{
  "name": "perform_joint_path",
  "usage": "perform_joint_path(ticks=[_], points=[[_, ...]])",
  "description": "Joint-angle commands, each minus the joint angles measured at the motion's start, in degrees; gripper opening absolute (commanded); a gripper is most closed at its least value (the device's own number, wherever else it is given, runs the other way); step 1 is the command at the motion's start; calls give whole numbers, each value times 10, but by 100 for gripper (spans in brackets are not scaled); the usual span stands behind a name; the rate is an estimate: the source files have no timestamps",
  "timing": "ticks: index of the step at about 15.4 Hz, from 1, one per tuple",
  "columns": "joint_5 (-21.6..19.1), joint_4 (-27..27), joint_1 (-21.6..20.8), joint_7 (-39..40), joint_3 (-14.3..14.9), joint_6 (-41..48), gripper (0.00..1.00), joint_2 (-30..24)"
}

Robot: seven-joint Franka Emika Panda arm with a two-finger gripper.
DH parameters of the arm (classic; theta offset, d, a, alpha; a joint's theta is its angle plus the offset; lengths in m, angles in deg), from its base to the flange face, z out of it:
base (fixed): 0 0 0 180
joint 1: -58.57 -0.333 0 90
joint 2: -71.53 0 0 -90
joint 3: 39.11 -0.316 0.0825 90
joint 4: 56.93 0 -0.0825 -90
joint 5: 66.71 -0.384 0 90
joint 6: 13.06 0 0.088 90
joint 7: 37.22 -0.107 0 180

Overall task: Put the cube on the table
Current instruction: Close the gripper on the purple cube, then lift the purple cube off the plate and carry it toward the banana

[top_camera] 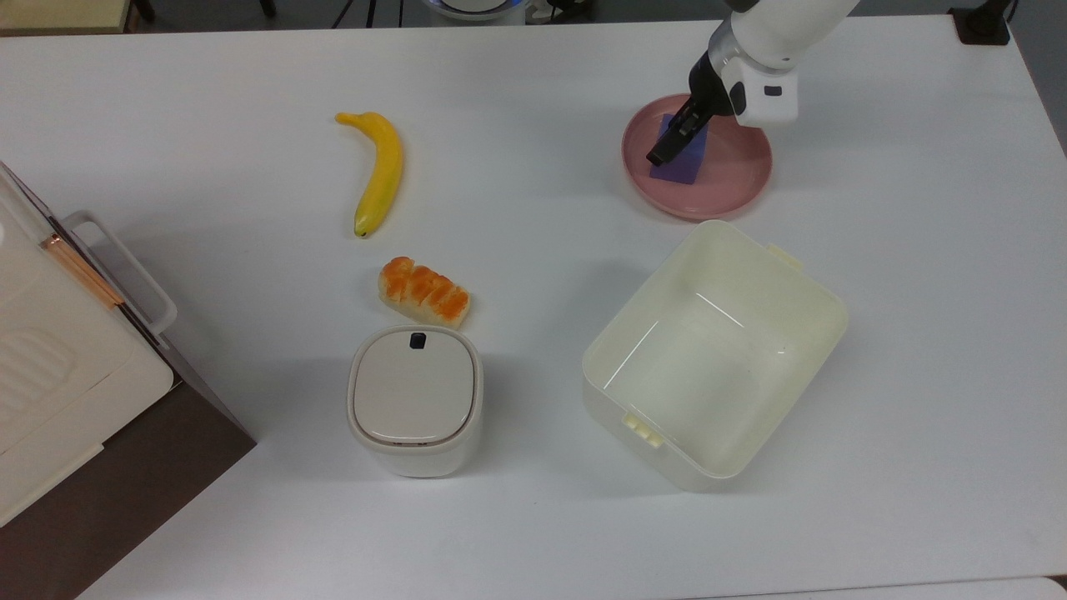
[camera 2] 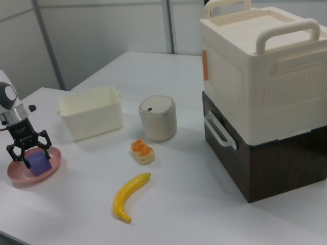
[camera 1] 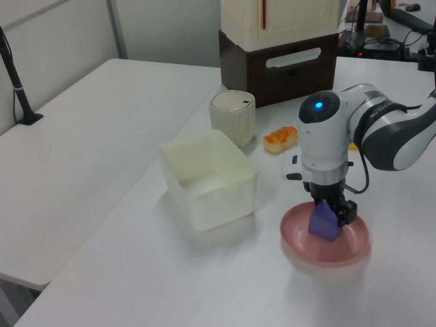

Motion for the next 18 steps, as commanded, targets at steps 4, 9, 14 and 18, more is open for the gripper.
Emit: perform_joint_path(ticks=[4,9,14,18], points=[[7,-12,-2,12,0,1,50,-11],[0,-51,7,12,0,53,50,-21],[-1,-52,50,11,4,54,51,-29],[-1,-53,121,13,5,44,53,-22]])
